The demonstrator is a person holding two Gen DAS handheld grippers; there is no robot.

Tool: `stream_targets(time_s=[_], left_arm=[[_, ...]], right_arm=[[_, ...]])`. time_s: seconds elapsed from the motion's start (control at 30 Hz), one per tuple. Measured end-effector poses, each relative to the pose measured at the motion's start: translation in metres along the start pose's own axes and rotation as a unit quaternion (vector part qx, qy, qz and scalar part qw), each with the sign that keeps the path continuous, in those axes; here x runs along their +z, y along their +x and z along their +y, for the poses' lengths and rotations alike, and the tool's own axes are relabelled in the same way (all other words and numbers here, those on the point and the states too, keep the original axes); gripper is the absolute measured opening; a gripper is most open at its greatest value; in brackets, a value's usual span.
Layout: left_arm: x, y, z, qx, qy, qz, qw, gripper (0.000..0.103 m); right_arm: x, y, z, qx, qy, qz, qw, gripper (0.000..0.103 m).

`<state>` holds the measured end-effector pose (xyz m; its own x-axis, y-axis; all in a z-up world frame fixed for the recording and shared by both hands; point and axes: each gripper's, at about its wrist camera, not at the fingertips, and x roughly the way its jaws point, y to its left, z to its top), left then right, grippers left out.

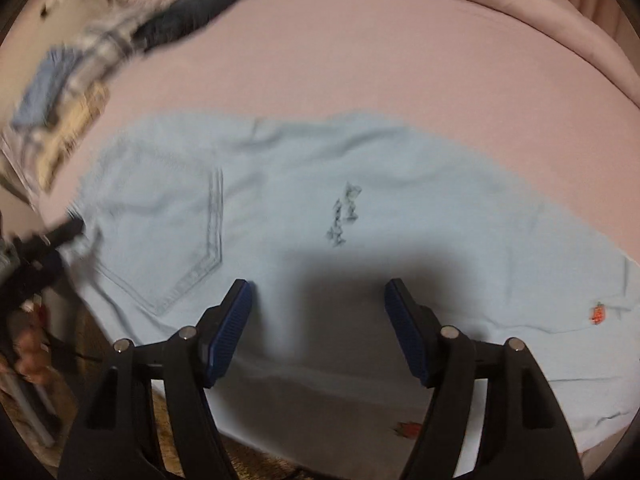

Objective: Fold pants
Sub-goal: 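Open both tools and lift them away from the pants, then grasp the elastic waistband with the left tool and hold it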

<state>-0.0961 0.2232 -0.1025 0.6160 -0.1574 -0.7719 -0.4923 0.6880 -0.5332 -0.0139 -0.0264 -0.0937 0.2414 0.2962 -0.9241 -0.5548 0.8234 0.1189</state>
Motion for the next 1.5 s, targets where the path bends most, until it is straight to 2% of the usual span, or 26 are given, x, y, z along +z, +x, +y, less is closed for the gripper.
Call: stream_targets(time_s=[0.07, 0.17, 0.2, 0.23, 0.3, 0.33, 0.47, 0.53, 0.6, 0.67, 0.77, 0.83, 1.0, 1.17, 1.27, 1.33, 1.47, 1.5], left_arm=[[0.0, 0.0, -0.006, 0.005, 0.01, -0.005, 0.9999, 0.08], [0.001, -0.001, -0.007, 0.004, -0.002, 0.0, 1.0, 0.08], [0.002, -0.001, -0.007, 0.003, -0.014, 0.002, 0.9999, 0.076], [0.003, -0.001, -0.006, 0.005, -0.019, 0.003, 0.9998, 0.064], [0.003, 0.001, -0.009, 0.018, -0.002, 0.009, 0.9998, 0.05], [0.003, 0.001, -0.01, 0.014, 0.009, 0.009, 0.9998, 0.047], [0.004, -0.008, -0.004, -0.015, -0.022, 0.016, 0.9995, 0.036], [0.001, -0.027, -0.017, -0.008, 0.001, -0.009, 0.9999, 0.032], [0.0, -0.037, -0.026, -0.003, 0.027, -0.028, 0.9992, 0.03], [0.002, -0.038, -0.029, 0.007, 0.048, -0.03, 0.9984, 0.03], [0.0, -0.015, -0.019, 0.042, 0.042, -0.003, 0.9982, 0.03], [-0.003, -0.002, -0.012, 0.055, 0.043, 0.001, 0.9976, 0.033], [-0.003, -0.003, -0.008, 0.044, 0.033, 0.008, 0.9985, 0.033], [-0.006, -0.006, -0.009, 0.057, 0.038, 0.001, 0.9977, 0.034], [-0.004, -0.006, -0.01, 0.05, 0.029, 0.003, 0.9983, 0.034], [-0.004, -0.004, -0.009, 0.047, 0.025, 0.004, 0.9986, 0.034], [-0.004, -0.003, -0.01, 0.055, 0.03, 0.002, 0.998, 0.035], [-0.004, -0.003, -0.011, 0.057, 0.031, 0.002, 0.9979, 0.035]], right_arm=[[0.001, 0.0, 0.007, -0.026, -0.029, -0.015, 0.999, 0.073], [0.01, 0.001, -0.001, -0.018, -0.011, -0.008, 1.0, 0.074], [0.01, 0.001, -0.002, -0.014, -0.006, -0.007, 1.0, 0.074], [0.009, 0.0, -0.003, -0.013, -0.004, -0.008, 1.0, 0.074], [0.005, 0.0, -0.002, -0.019, -0.007, -0.014, 1.0, 0.074], [0.004, -0.001, -0.003, -0.022, -0.008, -0.016, 1.0, 0.074], [-0.001, -0.002, -0.007, -0.013, 0.001, -0.015, 1.0, 0.075], [0.005, -0.001, -0.003, -0.005, 0.014, -0.011, 1.0, 0.075], [0.005, -0.003, -0.005, 0.012, 0.029, -0.008, 0.999, 0.075], [0.005, -0.004, -0.006, 0.025, 0.031, -0.007, 0.999, 0.075], [0.004, 0.002, 0.0, 0.014, 0.019, -0.006, 1.0, 0.075], [0.0, 0.002, 0.003, -0.001, 0.005, -0.008, 1.0, 0.076], [0.002, 0.006, 0.01, -0.005, -0.001, -0.008, 1.0, 0.079], [0.0, 0.005, 0.008, -0.007, -0.002, -0.01, 1.0, 0.079], [0.005, 0.002, 0.007, -0.002, -0.001, -0.005, 1.0, 0.079], [0.016, -0.004, 0.009, 0.018, -0.004, -0.012, 1.0, 0.075], [0.047, -0.017, 0.025, 0.056, -0.015, -0.036, 0.998, 0.074], [0.057, -0.018, 0.033, 0.076, -0.026, -0.04, 0.996, 0.073]])
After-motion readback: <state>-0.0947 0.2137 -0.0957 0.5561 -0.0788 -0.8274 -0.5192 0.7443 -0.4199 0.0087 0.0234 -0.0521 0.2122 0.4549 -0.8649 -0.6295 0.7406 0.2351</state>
